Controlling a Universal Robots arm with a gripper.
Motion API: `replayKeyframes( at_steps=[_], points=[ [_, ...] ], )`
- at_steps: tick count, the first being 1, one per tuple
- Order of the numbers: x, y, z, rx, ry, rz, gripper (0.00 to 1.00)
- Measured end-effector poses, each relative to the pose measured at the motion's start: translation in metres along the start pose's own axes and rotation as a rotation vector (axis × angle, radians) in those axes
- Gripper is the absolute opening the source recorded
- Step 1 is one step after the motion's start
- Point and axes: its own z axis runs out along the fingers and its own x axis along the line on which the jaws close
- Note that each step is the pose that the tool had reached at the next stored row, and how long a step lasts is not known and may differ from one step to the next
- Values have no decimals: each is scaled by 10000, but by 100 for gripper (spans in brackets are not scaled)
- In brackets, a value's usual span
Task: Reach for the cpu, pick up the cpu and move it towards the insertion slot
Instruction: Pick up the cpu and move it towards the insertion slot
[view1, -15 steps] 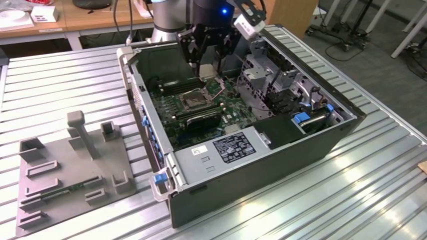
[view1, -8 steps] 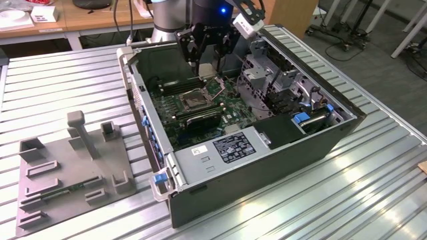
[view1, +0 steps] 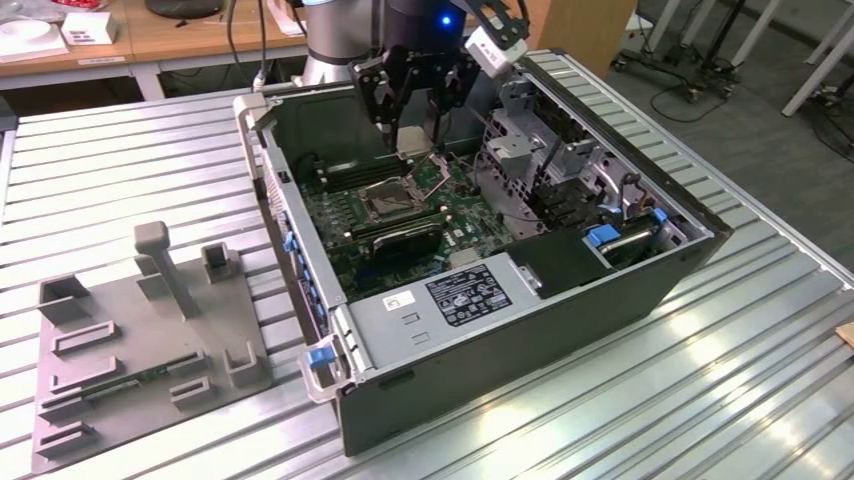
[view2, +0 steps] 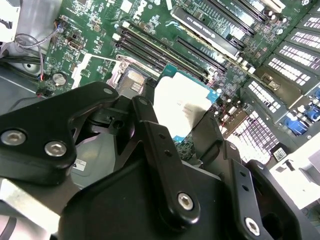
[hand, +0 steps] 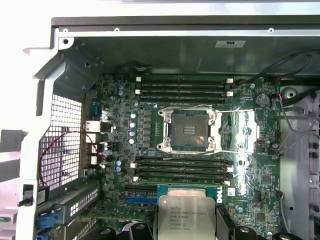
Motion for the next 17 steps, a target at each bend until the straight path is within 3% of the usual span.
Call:
replayKeyframes(
  at_steps=[17],
  points=[
    [-1, 36, 2, 0, 0, 0, 54]
  ],
)
